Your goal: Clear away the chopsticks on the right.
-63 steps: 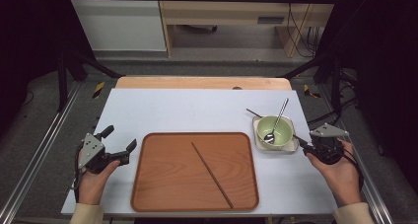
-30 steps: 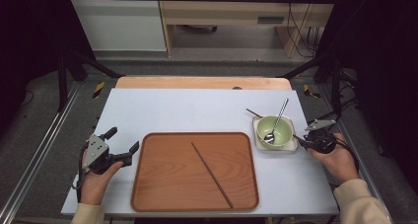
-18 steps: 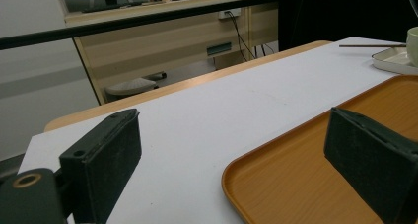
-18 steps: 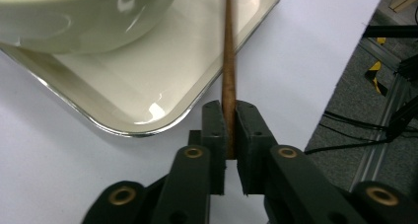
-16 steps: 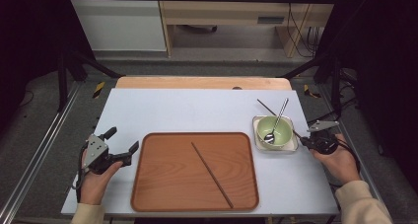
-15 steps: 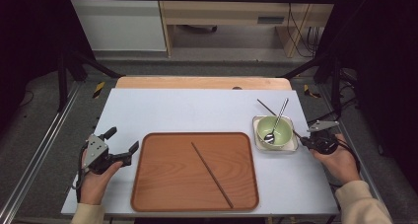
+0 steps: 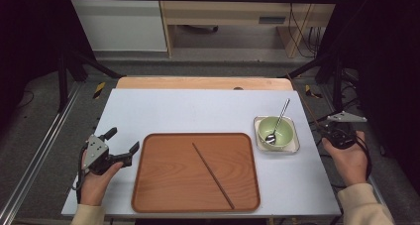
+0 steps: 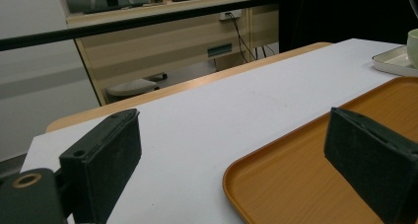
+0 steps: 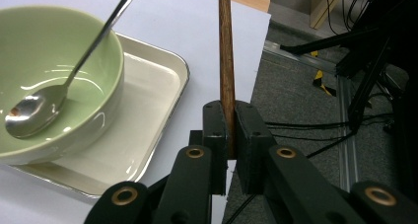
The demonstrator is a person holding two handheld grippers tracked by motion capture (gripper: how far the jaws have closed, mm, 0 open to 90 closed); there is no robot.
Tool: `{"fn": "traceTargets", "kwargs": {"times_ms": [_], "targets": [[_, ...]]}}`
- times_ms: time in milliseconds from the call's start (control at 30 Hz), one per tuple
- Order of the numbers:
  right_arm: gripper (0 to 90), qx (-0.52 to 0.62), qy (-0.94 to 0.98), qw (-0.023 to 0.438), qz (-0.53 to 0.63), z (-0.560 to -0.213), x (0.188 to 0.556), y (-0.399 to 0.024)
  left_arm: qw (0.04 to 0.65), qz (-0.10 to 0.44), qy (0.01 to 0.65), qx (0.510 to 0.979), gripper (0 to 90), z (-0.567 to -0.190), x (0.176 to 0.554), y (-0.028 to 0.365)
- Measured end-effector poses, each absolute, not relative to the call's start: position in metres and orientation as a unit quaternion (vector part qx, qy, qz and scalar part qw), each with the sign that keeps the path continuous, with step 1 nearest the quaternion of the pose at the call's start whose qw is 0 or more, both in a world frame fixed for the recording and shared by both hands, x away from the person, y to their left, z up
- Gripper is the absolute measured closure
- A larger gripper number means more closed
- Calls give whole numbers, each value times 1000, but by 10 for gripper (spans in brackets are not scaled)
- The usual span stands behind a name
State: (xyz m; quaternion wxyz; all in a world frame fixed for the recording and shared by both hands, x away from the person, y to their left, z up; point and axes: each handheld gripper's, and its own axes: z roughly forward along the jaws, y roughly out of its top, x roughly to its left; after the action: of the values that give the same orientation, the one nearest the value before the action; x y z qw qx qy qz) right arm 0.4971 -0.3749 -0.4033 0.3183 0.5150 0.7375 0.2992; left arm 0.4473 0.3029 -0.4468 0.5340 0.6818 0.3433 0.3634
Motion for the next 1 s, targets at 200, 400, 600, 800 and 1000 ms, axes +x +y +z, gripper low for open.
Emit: {"fn": "traceTargets", "kwargs": {"times_ms": [200, 400, 600, 800, 1000], "targets": [[846, 510, 733, 329, 307, -390, 492, -370, 534, 364, 345, 681, 69, -447, 447, 304], [846, 489, 725, 346, 340, -367, 478, -353, 534, 364, 344, 681, 69, -447, 447, 303], [846, 464, 737, 339, 356, -361, 456, -319, 536, 365, 345, 679, 69, -446, 447, 304], [846, 443, 750, 360, 333, -364, 438, -291, 545, 361, 346, 673, 69, -445, 447, 306], [846, 424, 759, 365, 333, -358, 424, -267, 548, 357, 348, 672, 69, -445, 448, 306]]}}
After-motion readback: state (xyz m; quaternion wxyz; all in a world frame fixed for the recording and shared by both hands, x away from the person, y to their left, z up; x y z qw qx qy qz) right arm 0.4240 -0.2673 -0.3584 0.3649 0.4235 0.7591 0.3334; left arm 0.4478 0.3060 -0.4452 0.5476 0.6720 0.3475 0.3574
